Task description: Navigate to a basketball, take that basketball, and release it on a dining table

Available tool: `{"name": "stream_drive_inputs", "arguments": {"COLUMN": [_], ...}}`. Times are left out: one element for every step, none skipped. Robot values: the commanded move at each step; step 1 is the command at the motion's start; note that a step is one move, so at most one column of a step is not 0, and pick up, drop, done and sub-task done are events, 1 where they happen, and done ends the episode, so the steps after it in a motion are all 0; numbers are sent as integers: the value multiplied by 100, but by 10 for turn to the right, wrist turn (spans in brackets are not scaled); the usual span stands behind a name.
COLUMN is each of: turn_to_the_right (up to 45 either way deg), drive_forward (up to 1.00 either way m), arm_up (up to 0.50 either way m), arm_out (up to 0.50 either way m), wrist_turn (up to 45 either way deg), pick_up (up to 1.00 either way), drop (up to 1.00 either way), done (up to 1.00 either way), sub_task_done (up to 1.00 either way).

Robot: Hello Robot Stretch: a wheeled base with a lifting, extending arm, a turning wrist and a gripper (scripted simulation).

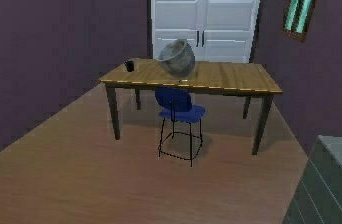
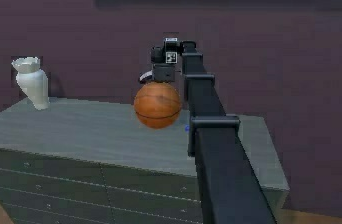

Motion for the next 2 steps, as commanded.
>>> {"name": "stream_drive_inputs", "arguments": {"turn_to_the_right": [0, 0], "drive_forward": [0, 0], "arm_up": [-16, 0], "arm_out": [0, 0], "wrist_turn": [0, 0], "pick_up": [0, 100], "drop": [0, 0], "done": [0, 0], "sub_task_done": [0, 0]}}
